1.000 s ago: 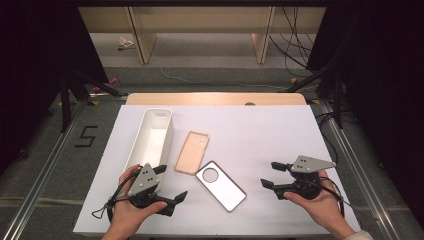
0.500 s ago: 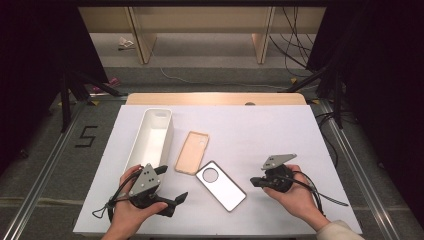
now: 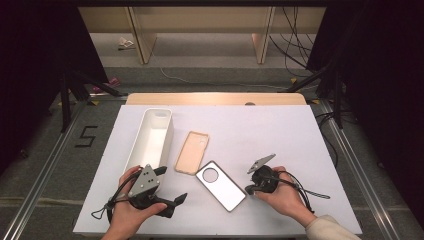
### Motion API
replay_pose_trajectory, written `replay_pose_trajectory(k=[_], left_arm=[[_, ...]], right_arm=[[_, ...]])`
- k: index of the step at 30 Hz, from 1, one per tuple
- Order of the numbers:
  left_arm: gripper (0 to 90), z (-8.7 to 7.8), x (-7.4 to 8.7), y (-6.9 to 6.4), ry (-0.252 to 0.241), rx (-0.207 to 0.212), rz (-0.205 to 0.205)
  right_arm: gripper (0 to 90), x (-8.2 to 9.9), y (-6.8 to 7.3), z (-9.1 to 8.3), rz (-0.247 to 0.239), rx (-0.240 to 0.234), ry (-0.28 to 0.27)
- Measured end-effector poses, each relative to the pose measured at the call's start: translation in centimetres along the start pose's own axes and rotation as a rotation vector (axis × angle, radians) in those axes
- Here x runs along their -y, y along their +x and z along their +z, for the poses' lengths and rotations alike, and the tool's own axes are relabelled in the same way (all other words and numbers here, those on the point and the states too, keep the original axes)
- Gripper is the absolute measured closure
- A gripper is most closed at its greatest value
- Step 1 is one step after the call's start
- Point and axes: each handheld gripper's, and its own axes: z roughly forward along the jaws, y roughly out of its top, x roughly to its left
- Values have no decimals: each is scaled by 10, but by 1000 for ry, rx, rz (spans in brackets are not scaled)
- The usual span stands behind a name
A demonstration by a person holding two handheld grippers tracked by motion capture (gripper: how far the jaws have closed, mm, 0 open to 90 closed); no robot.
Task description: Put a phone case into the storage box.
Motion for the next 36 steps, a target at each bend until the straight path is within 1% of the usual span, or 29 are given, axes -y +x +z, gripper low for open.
replay_pose_trajectory(k=[1, 3, 4, 8, 9, 11, 12, 13, 14, 16, 17, 18, 19, 20, 21, 24, 28, 32, 34, 36], left_arm=[[0, 0, 0, 0, 0, 0, -1], [0, 0, 0, 0, 0, 1, -2], [0, 0, 0, 0, 0, 1, -2], [0, 0, 0, 0, -1, 3, -2], [0, 0, 0, 0, -1, 3, -2], [0, 0, 0, 0, -2, 2, -2], [0, 0, 0, 0, -3, 2, -2], [0, 0, 0, 0, -3, 2, -2], [0, 0, 0, 0, -3, 2, -3], [0, 0, 0, 0, -1, 3, -2], [0, 0, 0, 0, -1, 3, -2], [0, 0, 0, 0, -2, 2, -2], [0, 0, 0, 0, -2, 2, -2], [0, 0, 0, 0, -1, 2, -1], [0, 0, 0, 0, -1, 3, -1], [0, 0, 0, 0, -3, 3, -2], [0, 0, 0, 0, -2, 4, -2], [0, -1, 0, 0, -5, 4, 0], [0, -1, 0, 0, -5, 5, -1], [0, -1, 0, 0, -4, 8, -1]], right_arm=[[900, 0, 2, 0, -1, 3, 4], [900, -1, 4, 0, -4, -5, 12], [900, -1, 6, 0, -10, 3, 14], [900, -2, 15, 1, -18, -19, 36], [900, -2, 18, 2, -23, -31, 39], [900, -3, 25, 2, -39, -42, 49], [900, -3, 28, 4, -43, -59, 49], [900, -4, 33, 5, -49, -67, 52], [900, -5, 37, 6, -66, -68, 54], [900, -7, 46, 10, -80, -104, 54], [900, -9, 53, 11, -98, -90, 63], [900, -10, 56, 11, -116, -82, 61], [900, -12, 58, 12, -108, -113, 51], [900, -13, 61, 13, -109, -122, 49], [900, -14, 64, 14, -129, -111, 50], [900, -16, 67, 15, -129, -118, 52], [900, -16, 66, 15, -124, -125, 51], [900, -15, 64, 15, -126, -115, 62], [900, -15, 63, 16, -127, -118, 63], [900, -16, 63, 14, -150, -101, 69]])
